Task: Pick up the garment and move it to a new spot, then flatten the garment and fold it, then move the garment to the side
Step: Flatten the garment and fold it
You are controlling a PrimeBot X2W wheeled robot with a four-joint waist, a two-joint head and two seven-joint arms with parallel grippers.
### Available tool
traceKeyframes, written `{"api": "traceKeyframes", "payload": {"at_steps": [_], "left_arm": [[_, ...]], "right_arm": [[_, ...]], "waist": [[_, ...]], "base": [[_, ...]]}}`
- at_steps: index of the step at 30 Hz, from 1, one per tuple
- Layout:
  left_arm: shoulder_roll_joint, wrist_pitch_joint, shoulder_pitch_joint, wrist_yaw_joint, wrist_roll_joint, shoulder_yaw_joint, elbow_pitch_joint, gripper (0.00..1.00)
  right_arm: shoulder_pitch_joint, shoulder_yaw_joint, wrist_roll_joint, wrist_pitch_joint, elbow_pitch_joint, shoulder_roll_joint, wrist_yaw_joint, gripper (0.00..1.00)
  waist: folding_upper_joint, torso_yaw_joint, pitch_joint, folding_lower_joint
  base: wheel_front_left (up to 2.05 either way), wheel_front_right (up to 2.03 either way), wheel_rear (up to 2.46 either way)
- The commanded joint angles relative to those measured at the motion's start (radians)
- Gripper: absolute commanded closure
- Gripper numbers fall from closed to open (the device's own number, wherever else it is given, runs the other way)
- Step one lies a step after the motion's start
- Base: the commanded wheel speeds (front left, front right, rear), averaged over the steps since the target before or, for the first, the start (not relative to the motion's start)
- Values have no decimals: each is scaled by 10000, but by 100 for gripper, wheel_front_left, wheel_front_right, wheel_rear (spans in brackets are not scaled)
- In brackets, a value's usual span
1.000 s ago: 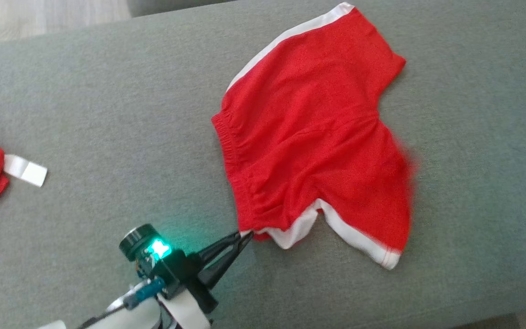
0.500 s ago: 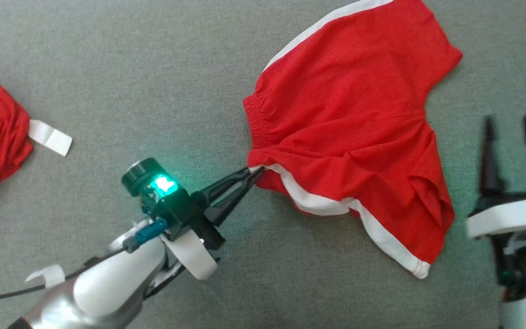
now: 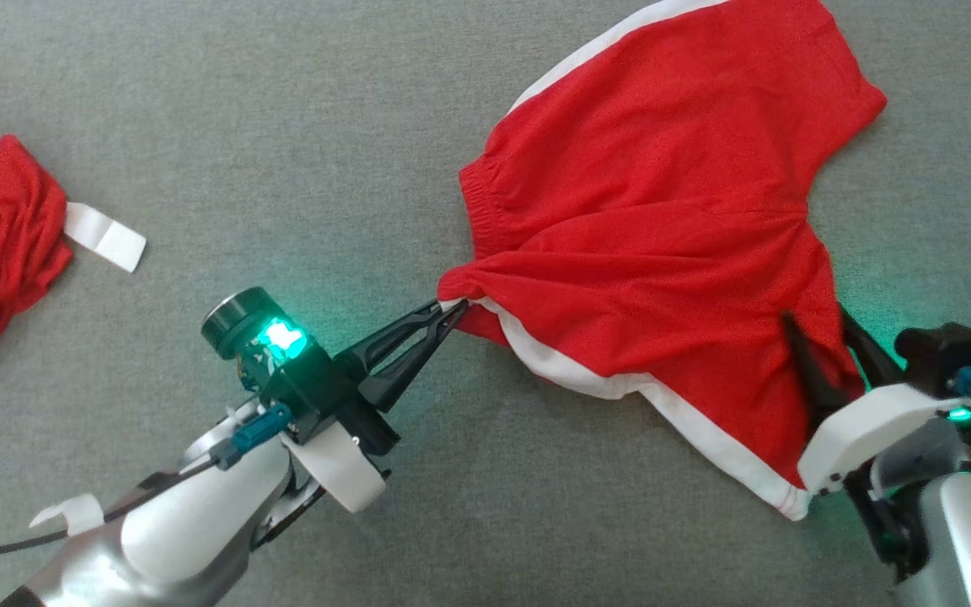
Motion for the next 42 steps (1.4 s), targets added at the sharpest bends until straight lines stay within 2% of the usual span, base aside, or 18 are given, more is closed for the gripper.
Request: {"api": "traceKeyframes", "payload": {"at_steps": [1,7,10,11,14,17,21,25,28,39,40,41,42], "left_arm": [[199,-85,-319,37,46,373,-220,100],[-74,-171,-498,72,275,403,-429,100],[-220,-194,-619,86,378,480,-489,100],[-271,-198,-645,86,400,495,-470,100],[-476,-207,-716,66,496,466,-305,100],[-647,-211,-734,79,551,452,-163,100],[-887,-214,-620,159,621,570,-45,100],[-875,-216,-384,185,687,749,-58,100],[-823,-216,-199,213,715,910,-128,100],[-970,-217,8,41,890,1019,-162,100],[-993,-217,0,25,907,1027,-158,100],[-1014,-217,-8,9,922,1037,-151,100],[-1031,-217,-16,-4,937,1051,-145,100]], "right_arm": [[-49,37,-40,39,-153,-216,-9,100],[-762,-1012,227,-308,-767,-626,-9,100],[-1630,-1253,381,-330,-540,-907,-9,100],[-1907,-1306,313,-347,-357,-953,-9,0],[-2362,-1334,78,-651,56,-971,-9,0],[-2175,-1294,-40,-902,43,-853,-9,0],[-872,-1147,-167,-1329,-543,-261,-9,0],[576,-1022,-115,-1317,-1133,369,-9,0],[1009,-1199,-59,-1329,-1198,594,-9,0],[-151,-1399,51,-1035,357,658,-9,1],[-225,-1413,66,-1004,501,639,-9,16],[-274,-1422,82,-941,634,621,-9,56],[-301,-1428,103,-911,723,610,-9,69]], "waist": [[-1,34,-21,0],[-1,156,158,0],[-1,82,264,0],[-1,50,281,0],[-1,4,293,0],[-1,-24,271,0],[-1,-178,160,0],[-1,-400,39,0],[-1,-551,19,0],[-1,-429,134,0],[-1,-397,136,0],[-1,-365,135,0],[-1,-338,129,0]], "base": [[0,0,0],[0,0,0],[0,0,0],[0,0,0],[0,0,0],[0,0,0],[0,0,0],[0,0,0],[0,0,0],[0,0,0],[0,0,0],[0,0,0],[0,0,0]]}}
